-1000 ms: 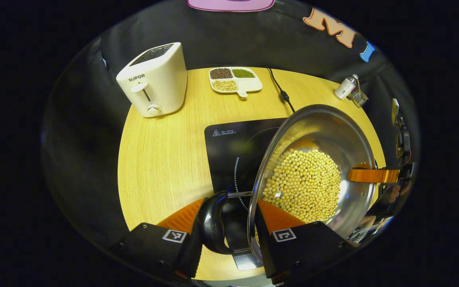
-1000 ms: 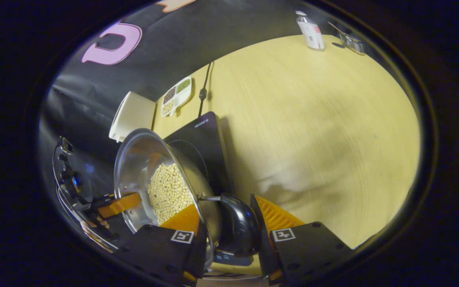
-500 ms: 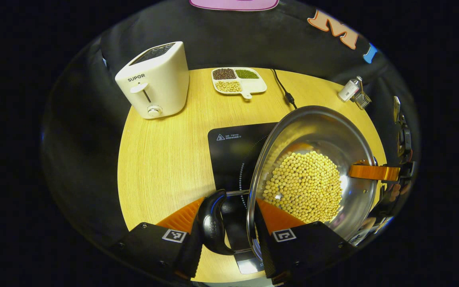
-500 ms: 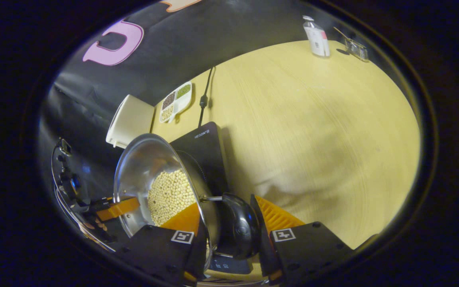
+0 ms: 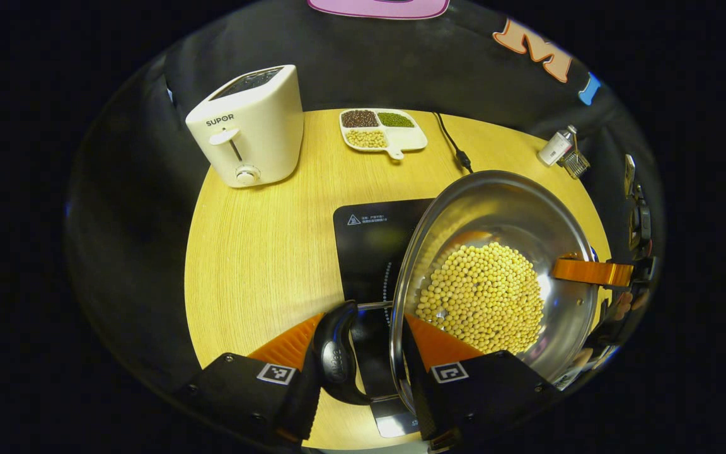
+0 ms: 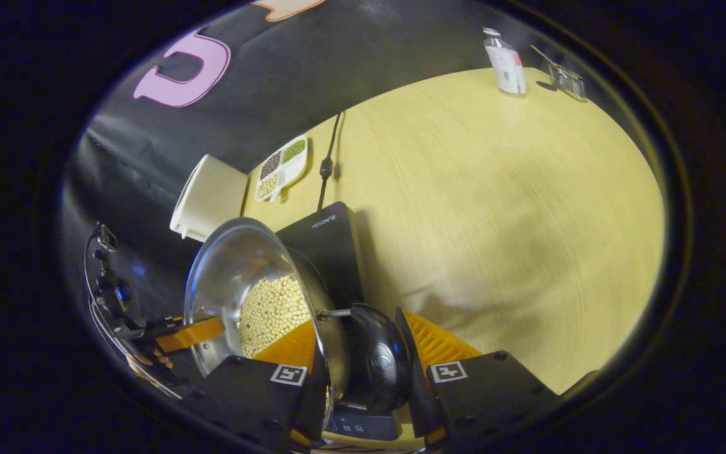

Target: First push the handle of the pot to place it horizontally, then grasp the pot with both hands and set it on the induction cooktop.

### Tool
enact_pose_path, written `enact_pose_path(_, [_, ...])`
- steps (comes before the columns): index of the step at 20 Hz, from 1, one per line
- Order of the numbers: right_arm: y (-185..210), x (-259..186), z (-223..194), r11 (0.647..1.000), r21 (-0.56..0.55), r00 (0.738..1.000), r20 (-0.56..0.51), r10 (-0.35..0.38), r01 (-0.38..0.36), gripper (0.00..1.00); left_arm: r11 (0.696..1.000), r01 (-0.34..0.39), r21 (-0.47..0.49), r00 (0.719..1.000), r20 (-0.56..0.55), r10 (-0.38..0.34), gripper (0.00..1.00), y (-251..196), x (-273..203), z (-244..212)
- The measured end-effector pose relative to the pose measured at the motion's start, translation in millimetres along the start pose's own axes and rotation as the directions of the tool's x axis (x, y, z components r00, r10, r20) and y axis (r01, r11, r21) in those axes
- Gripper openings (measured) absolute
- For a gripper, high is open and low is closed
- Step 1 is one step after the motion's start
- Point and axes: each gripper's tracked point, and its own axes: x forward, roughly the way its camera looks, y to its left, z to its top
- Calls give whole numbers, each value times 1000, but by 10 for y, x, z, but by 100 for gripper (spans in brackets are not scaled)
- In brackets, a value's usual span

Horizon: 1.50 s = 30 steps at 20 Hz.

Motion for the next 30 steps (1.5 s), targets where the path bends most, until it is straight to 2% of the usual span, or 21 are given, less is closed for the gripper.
enact_pose_path(9, [28, 30, 29, 1000, -5, 1000, 24, 19, -19, 50, 1000, 12, -6, 1000, 14, -12, 65, 13, 17, 21])
enact_pose_path(10, [29, 31, 29, 1000, -5, 1000, 21, 21, -21, 56, 1000, 11, -8, 1000, 9, -11, 66, 11, 16, 12])
enact_pose_path(12, [30, 24, 15, 1000, -3, 1000, 13, 23, -23, 56, 1000, 9, -5, 1000, 9, -9, 67, 6, 12, 15])
enact_pose_path(13, [29, 24, 9, 1000, -4, 1000, 12, 23, -23, 56, 1000, 5, -6, 1000, 6, -5, 68, 7, 11, 6])
enact_pose_path(14, [24, 18, 2, 1000, -4, 1000, 10, 22, -22, 51, 1000, -2, -7, 1000, 8, 2, 69, 8, 8, 14])
enact_pose_path(17, [45, -55, -49, 999, -10, 999, 8, 41, -41, 53, 998, -61, -17, 998, 23, 61, 73, 43, 5, 35])
enact_pose_path(18, [39, -128, -23, 999, -14, 998, 31, 51, -51, 56, 996, -90, -22, 995, 33, 91, 74, 70, -5, 43])
enact_pose_path(20, [-30, -330, 95, 998, -26, 995, 81, 54, -52, 85, 989, -146, -36, 986, 79, 148, 82, 95, -58, 95])
enact_pose_path(21, [-95, -368, 116, 999, -31, 994, 102, 42, -39, 100, 986, -159, -58, 981, 102, 164, 91, 92, -75, 139])
enact_pose_path(22, [-173, -463, 172, 999, -35, 992, 125, 32, -28, 94, 982, -172, -81, 975, 127, 181, 100, 53, -132, 145])
enact_pose_path(23, [-191, -564, 194, 999, -34, 990, 136, 45, -41, 100, 978, -183, -105, 970, 142, 197, 98, 18, -173, 163])
enact_pose_path(24, [-232, -654, 222, 999, -27, 988, 147, 50, -47, 100, 973, -197, -123, 965, 148, 215, 96, -23, -234, 144])
enact_pose_path(25, [-311, -745, 263, 999, -35, 986, 162, 47, -42, 95, 966, -220, -137, 959, 154, 240, 96, -49, -306, 146])
enact_pose_path(26, [-401, -844, 320, 998, -50, 983, 181, 41, -33, 100, 958, -243, -150, 949, 166, 267, 96, -74, -392, 151])
enact_pose_path(28, [-536, -1060, 361, 996, -76, 977, 206, 51, -36, 100, 943, -280, -178, 931, 191, 312, 98, -169, -558, 146])
enact_pose_path(29, [-582, -1174, 381, 995, -88, 974, 216, 66, -48, 94, 938, -286, -193, 924, 203, 324, 99, -267, -658, 141])
enact_pose_path(30, [-642, -1301, 394, 993, -98, 972, 223, 81, -60, 94, 934, -294, -205, 917, 215, 336, 99, -374, -760, 126])
